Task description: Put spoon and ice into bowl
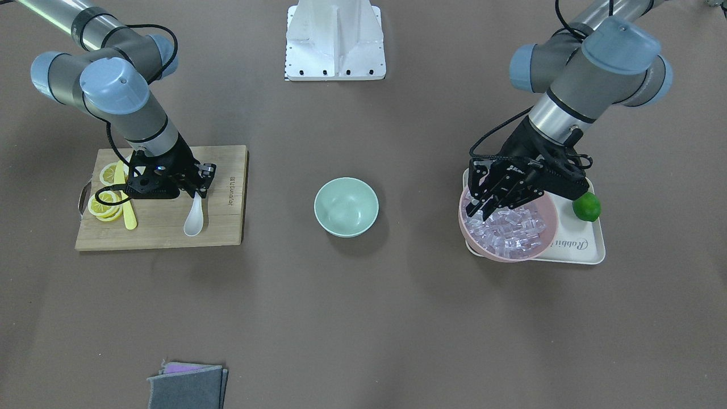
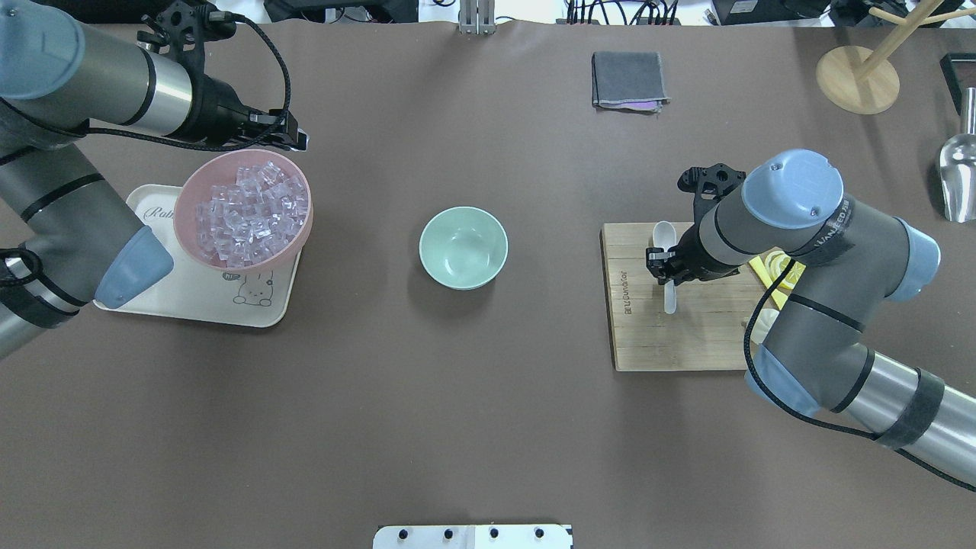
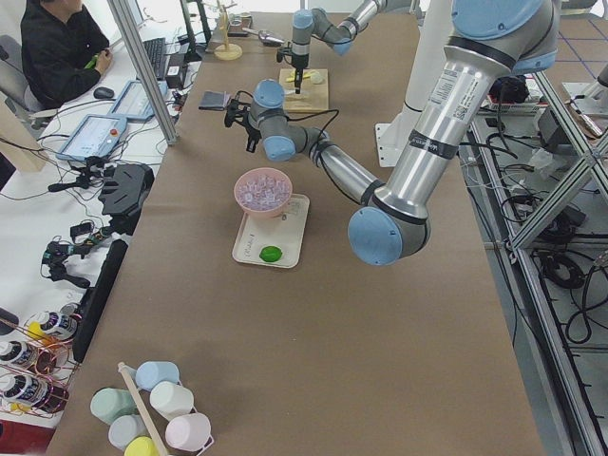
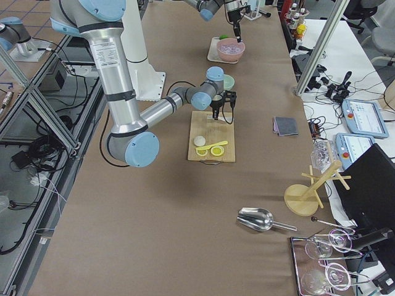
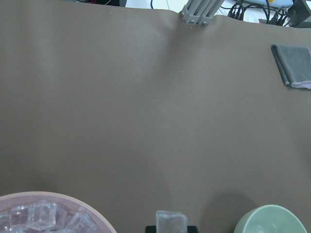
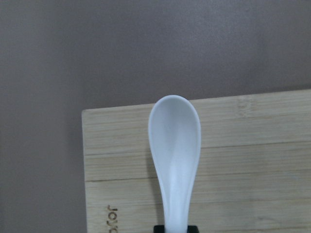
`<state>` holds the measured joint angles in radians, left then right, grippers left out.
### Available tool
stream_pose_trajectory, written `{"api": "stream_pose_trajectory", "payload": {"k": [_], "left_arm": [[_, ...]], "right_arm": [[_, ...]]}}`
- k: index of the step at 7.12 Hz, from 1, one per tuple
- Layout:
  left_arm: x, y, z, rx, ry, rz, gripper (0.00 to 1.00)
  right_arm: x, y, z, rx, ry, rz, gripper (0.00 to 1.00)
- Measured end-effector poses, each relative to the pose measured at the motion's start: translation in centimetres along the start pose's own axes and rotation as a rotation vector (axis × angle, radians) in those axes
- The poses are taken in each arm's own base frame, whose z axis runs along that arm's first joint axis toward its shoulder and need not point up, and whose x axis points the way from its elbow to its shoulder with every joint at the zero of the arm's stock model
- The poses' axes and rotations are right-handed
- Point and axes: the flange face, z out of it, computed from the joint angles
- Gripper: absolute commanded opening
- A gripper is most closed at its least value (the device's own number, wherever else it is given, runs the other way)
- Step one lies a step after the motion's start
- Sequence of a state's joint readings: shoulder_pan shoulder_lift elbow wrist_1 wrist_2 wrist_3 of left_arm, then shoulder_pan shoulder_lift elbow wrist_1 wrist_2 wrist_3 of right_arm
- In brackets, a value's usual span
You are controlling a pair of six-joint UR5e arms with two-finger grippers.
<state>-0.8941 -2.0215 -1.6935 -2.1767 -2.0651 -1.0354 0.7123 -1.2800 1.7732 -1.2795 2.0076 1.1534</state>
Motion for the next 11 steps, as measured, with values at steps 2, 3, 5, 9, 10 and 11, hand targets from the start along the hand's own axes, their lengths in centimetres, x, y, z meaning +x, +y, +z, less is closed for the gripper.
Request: {"api": "stream_pose_trajectory", "payload": {"k": [2,3,5,9,10,11], "left_arm": [[3.1,1.2,1.7,0.009,0.014,-0.015,0.00],[6.8,3.1,3.8,0.019,0.027,-0.029,0.00],[12.9,7.7,8.5,0.034,0.018,-0.029,0.00],[17.1,12.8,14.7,0.032,-0.031,-0.021,0.98],[17.2,13.1,14.8,0.030,-0.031,-0.015,0.98],[17.4,12.7,13.9,0.039,-0.020,-0.011,0.98]], "right_arm": [[-1.2,-1.2,-2.5,0.010,-0.021,0.011,0.00],[-2.9,-1.7,-4.1,0.009,-0.019,0.020,0.00],[-6.4,-2.3,-6.6,0.012,-0.026,0.031,0.00],[-10.3,-1.3,-7.5,0.014,-0.053,0.002,0.00],[-11.2,-0.6,-7.2,0.015,-0.050,-0.012,0.00],[-12.2,0.2,-6.7,0.015,-0.037,-0.024,0.00]]}}
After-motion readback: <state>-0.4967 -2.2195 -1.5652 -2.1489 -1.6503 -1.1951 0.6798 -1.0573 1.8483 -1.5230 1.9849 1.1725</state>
